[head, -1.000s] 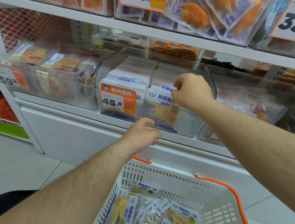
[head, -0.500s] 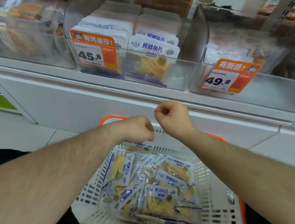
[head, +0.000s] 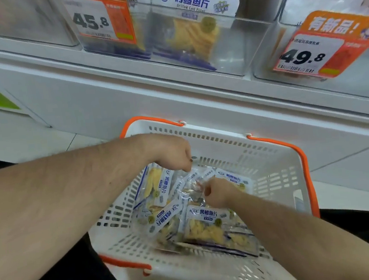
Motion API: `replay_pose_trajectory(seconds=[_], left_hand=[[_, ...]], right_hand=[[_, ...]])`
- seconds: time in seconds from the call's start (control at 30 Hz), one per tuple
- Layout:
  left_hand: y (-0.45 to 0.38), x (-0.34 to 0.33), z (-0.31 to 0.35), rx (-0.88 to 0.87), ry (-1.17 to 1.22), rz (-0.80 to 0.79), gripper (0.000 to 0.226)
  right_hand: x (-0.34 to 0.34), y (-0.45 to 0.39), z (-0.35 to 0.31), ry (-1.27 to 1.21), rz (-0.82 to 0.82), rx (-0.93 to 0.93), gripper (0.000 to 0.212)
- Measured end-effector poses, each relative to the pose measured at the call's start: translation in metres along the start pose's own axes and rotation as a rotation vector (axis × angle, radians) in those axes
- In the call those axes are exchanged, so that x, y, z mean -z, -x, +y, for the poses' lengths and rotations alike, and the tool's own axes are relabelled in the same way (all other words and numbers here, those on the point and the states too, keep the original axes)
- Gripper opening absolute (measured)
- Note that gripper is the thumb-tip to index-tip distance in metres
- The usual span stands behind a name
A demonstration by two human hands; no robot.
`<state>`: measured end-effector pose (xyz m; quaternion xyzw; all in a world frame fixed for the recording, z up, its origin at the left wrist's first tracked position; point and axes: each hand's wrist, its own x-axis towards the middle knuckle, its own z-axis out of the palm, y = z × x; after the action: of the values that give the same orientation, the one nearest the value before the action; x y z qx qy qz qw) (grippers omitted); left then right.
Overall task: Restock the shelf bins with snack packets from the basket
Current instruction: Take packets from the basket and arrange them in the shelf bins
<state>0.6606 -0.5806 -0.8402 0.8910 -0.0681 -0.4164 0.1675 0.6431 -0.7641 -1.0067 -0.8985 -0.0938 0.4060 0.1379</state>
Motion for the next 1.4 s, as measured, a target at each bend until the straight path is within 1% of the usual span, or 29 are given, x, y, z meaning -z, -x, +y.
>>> replay_pose_trajectory(seconds=[0.07, 0.17, 0.37, 0.47, 0.53, 0.57, 0.6, 0.67, 0.73, 0.83, 0.87, 0.97, 1.0, 1.03, 1.07, 1.13, 1.2, 1.23, 1.3, 1.4], left_hand=[[-0.003, 0.001, 0.001, 0.017, -0.006, 0.002, 0.026], [-0.008, 0.0, 0.0, 0.025, 0.004, -0.007, 0.033], [-0.012, 0.0, -0.001, 0.031, 0.004, -0.016, 0.03], [-0.007, 0.002, 0.001, 0.016, 0.012, -0.003, 0.032], [-0.004, 0.005, 0.003, 0.007, 0.025, 0.016, 0.031], [-0.004, 0.007, 0.003, 0.006, 0.035, 0.027, 0.03], [-0.002, 0.008, 0.003, 0.003, 0.039, 0.034, 0.03], [0.0, 0.011, 0.002, -0.003, 0.038, 0.042, 0.035], [0.003, 0.016, 0.003, -0.013, 0.05, 0.064, 0.038], [0.008, 0.021, 0.003, -0.029, 0.113, 0.124, 0.029], [0.009, 0.023, 0.002, -0.037, 0.139, 0.147, 0.03], [0.016, 0.029, -0.003, -0.021, 0.224, 0.207, 0.063], [0.019, 0.031, -0.004, -0.02, 0.267, 0.224, 0.07], [0.022, 0.033, -0.006, -0.031, 0.309, 0.238, 0.072], [0.026, 0.036, -0.007, -0.052, 0.357, 0.249, 0.069], [0.031, 0.041, -0.008, -0.11, 0.477, 0.265, 0.05], [0.037, 0.044, -0.009, -0.173, 0.577, 0.289, 0.03], [0.04, 0.045, -0.008, -0.201, 0.614, 0.309, 0.024], [0.044, 0.048, -0.008, -0.24, 0.683, 0.369, 0.019], [0.052, 0.052, -0.007, -0.273, 0.755, 0.437, 0.018]], right_hand=[[-0.011, 0.0, 0.007, 0.052, -0.042, 0.002, 0.011], [-0.022, 0.0, 0.013, 0.126, -0.094, -0.004, 0.02], [-0.032, -0.002, 0.019, 0.211, -0.19, 0.011, 0.006], [-0.032, -0.001, 0.018, 0.217, -0.226, 0.017, 0.013], [-0.023, 0.001, 0.014, 0.219, -0.233, 0.031, 0.01], [-0.013, 0.003, 0.011, 0.218, -0.224, 0.046, 0.013], [-0.001, 0.006, 0.007, 0.213, -0.202, 0.061, 0.02], [0.028, 0.013, -0.003, 0.218, -0.14, 0.089, 0.029], [0.059, 0.022, -0.014, 0.219, -0.065, 0.12, 0.029], [0.104, 0.041, -0.029, 0.161, 0.042, 0.157, 0.026], [0.118, 0.049, -0.034, 0.15, 0.075, 0.174, 0.022], [0.155, 0.074, -0.049, 0.073, 0.151, 0.212, 0.014], [0.165, 0.082, -0.054, 0.049, 0.168, 0.226, 0.015], [0.174, 0.09, -0.059, 0.036, 0.186, 0.244, 0.015], [0.182, 0.098, -0.063, 0.035, 0.206, 0.266, 0.012], [0.194, 0.113, -0.075, 0.042, 0.253, 0.312, 0.003], [0.204, 0.127, -0.087, 0.044, 0.296, 0.351, 0.002], [0.208, 0.134, -0.092, 0.038, 0.312, 0.369, 0.002], [0.214, 0.146, -0.103, 0.046, 0.34, 0.397, 0.003], [0.222, 0.161, -0.113, 0.056, 0.374, 0.398, 0.006]])
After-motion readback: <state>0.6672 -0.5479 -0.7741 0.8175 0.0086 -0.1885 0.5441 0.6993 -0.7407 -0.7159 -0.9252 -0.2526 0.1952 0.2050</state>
